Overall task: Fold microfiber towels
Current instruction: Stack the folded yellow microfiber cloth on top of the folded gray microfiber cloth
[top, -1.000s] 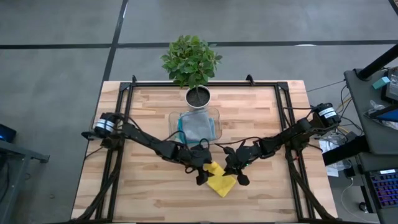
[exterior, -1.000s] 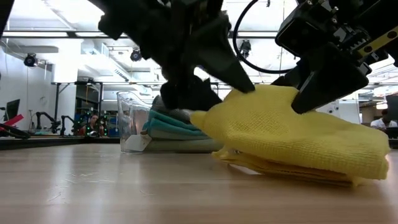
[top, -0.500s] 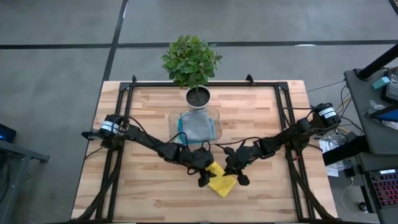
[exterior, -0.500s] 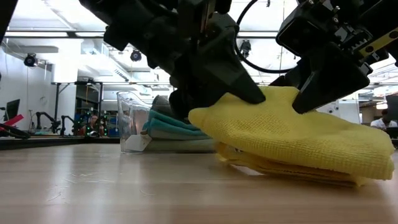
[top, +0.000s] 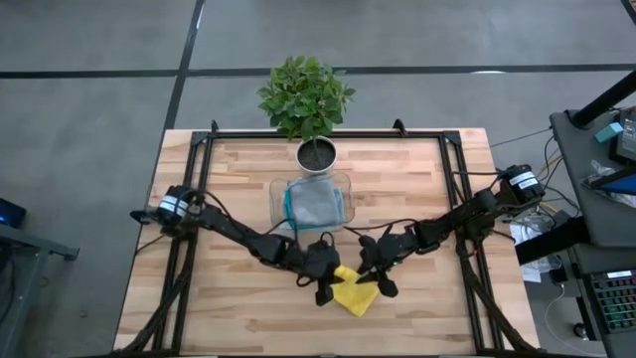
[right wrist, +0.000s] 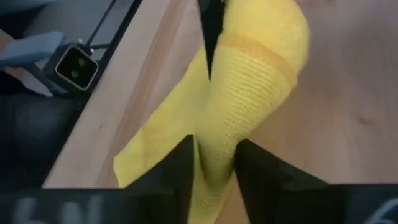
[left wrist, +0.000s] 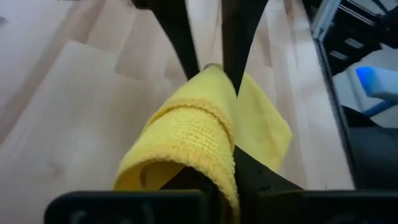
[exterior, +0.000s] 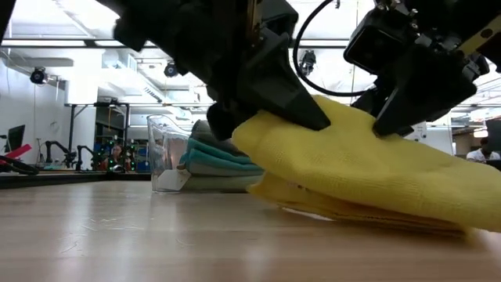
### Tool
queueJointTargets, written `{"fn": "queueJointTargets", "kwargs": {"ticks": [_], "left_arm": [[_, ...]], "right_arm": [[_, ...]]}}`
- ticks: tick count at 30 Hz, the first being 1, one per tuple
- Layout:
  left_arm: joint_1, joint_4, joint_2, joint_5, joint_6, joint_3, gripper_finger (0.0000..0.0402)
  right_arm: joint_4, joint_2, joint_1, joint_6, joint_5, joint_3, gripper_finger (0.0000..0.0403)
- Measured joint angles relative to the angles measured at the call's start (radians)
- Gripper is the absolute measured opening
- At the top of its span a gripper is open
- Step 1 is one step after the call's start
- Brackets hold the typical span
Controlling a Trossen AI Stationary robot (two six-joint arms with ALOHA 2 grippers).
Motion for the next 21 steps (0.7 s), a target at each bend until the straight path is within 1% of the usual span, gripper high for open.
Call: {"fn": "queueJointTargets", "kwargs": {"ticks": [4, 7, 11, 14, 17, 21], "left_arm": [[-0.041, -0.028, -0.003, -0.123, 0.007, 0.0, 0.0003], [-0.081, -0.031, -0.003, -0.236, 0.061, -0.001, 0.0003], [-0.125, -0.03, -0.004, -0.372, 0.109, -0.001, 0.0002], [-0.138, -0.032, -0.004, -0.414, 0.104, -0.001, 0.0002], [-0.144, -0.036, -0.005, -0.45, 0.094, -0.001, 0.0002], [-0.146, -0.042, -0.005, -0.47, 0.076, -0.001, 0.0002]], "right_arm": [[-0.02, -0.019, -0.004, 0.063, 0.0, 0.0, 0.014], [-0.078, -0.06, -0.011, 0.115, 0.0, 0.0, 0.0182], [-0.13, -0.133, -0.018, 0.214, 0.002, -0.012, 0.0225], [-0.131, -0.185, -0.018, 0.279, 0.015, -0.037, 0.0249], [-0.122, -0.225, -0.017, 0.356, 0.065, -0.069, 0.0266], [-0.064, -0.234, 0.002, 0.419, 0.114, -0.12, 0.0279]]}}
